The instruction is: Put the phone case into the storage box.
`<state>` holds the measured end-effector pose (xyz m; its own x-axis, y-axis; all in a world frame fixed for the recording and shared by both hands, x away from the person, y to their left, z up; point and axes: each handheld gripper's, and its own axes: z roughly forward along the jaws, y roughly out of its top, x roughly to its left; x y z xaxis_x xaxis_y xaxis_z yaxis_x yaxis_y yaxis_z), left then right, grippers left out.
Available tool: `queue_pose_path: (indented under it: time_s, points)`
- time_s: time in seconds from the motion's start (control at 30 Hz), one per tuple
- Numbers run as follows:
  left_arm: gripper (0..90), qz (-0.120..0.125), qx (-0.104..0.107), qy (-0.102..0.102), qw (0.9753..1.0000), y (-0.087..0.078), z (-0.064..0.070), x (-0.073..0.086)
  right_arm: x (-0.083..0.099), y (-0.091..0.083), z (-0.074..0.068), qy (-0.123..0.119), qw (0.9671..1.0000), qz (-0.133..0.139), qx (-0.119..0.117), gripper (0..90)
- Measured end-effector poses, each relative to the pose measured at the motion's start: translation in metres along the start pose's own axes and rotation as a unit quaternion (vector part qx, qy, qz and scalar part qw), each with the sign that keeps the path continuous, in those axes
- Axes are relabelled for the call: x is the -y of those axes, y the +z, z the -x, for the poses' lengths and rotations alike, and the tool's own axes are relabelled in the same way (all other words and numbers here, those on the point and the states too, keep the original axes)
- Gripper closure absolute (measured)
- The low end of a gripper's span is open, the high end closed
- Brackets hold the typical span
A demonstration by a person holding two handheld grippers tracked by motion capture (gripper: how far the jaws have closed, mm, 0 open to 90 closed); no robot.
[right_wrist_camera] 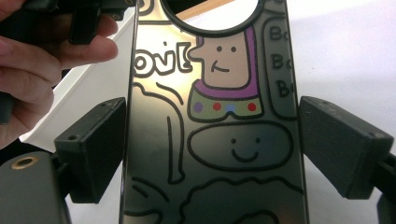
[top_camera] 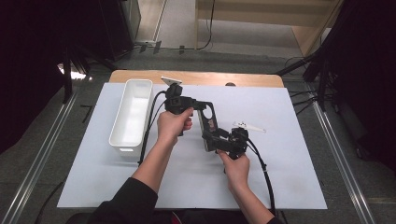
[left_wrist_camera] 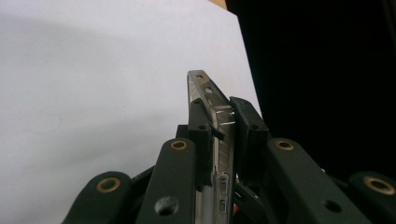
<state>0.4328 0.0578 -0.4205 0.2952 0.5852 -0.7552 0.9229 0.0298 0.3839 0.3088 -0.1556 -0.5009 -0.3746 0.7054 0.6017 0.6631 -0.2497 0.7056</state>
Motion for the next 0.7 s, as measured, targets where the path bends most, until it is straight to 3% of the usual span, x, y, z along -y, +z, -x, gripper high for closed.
queue_pose_path:
  time_s: [0.7]
  points:
    - [79.8, -0.002, 0.006, 0.005, 1.0000, -0.0001, 0.0030, 0.0000, -0.0017, 0.0021, 0.0003, 0.008, 0.9999, -0.011, -0.005, 10.4]
